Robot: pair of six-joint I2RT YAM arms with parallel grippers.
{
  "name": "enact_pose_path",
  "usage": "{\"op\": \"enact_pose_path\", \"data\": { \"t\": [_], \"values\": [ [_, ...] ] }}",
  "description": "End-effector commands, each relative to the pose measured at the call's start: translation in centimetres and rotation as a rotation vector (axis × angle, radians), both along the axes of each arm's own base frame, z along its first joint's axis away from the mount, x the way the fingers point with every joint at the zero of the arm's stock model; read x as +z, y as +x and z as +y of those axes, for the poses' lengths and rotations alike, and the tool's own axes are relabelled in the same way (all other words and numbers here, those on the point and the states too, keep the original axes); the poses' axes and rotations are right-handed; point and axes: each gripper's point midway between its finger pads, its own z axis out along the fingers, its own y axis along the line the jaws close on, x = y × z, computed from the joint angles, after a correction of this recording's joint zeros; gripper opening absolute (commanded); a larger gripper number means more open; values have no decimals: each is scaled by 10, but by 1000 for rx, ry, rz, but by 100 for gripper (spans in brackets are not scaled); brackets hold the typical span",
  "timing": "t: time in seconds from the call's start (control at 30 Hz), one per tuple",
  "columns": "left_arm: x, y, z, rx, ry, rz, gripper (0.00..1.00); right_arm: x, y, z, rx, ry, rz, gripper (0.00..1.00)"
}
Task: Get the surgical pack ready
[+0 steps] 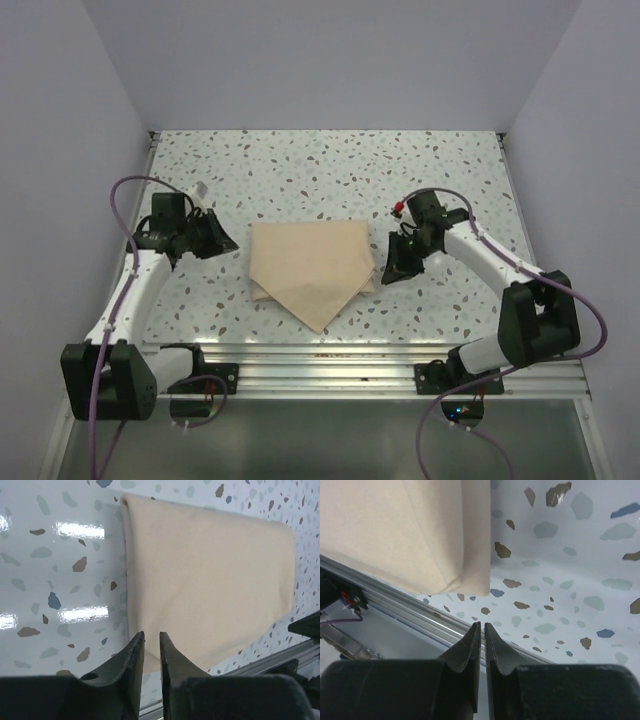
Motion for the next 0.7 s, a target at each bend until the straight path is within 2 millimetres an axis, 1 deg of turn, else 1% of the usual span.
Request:
{"op": "enact_pose_path", "data": {
  "t": [0.0, 0.03, 0.07, 0.1, 0.13, 0.17, 0.2, 0.27, 0.3, 0.33, 0.4, 0.47, 0.5, 0.53, 0.6, 0.63, 0.67],
  "values": [
    [13, -9, 3, -40, 75, -64, 23, -14, -23, -2, -64, -12, 134, 11],
    [17, -6, -7, -85, 56, -97, 27, -18, -25, 2, -78, 14, 153, 11],
    [15, -7, -12, -110, 64, -105, 34, -28, -36, 3, -93, 29, 200, 11],
    [13, -8, -21, -161, 82, -116, 35, -32, -34, 13, -121, 79, 229, 10],
    [15, -5, -25, -178, 86, -146, 36, -35, -35, 17, -137, 105, 249, 9],
    [14, -6, -26, -186, 94, -157, 35, -42, -41, 20, -157, 126, 282, 9],
    [15, -5, -27, -191, 96, -171, 34, -44, -33, 26, -205, 160, 278, 7],
    [19, -3, -28, -202, 94, -194, 35, -47, -34, 32, -239, 200, 304, 6],
    [20, -3, -29, -210, 103, -201, 35, -49, -27, 36, -274, 220, 304, 6],
    [23, -2, -29, -214, 109, -211, 36, -52, -28, 38, -290, 235, 317, 6],
    [25, -2, -30, -234, 139, -219, 40, -52, -18, 46, -339, 278, 322, 6],
    [33, 1, -32, -251, 140, -231, 43, -52, -13, 50, -365, 302, 330, 6],
    [37, 3, -33, -255, 144, -232, 43, -51, -6, 53, -389, 320, 323, 6],
    [45, 5, -34, -259, 142, -234, 43, -51, 0, 55, -399, 333, 318, 6],
    [48, 8, -34, -239, 131, -233, 42, -52, 12, 59, -406, 334, 309, 7],
    [53, 10, -41, -261, 98, -254, 42, -46, 26, 62, -400, 338, 281, 7],
    [54, 12, -43, -259, 90, -260, 41, -55, 31, 64, -406, 325, 307, 8]
  ]
}}
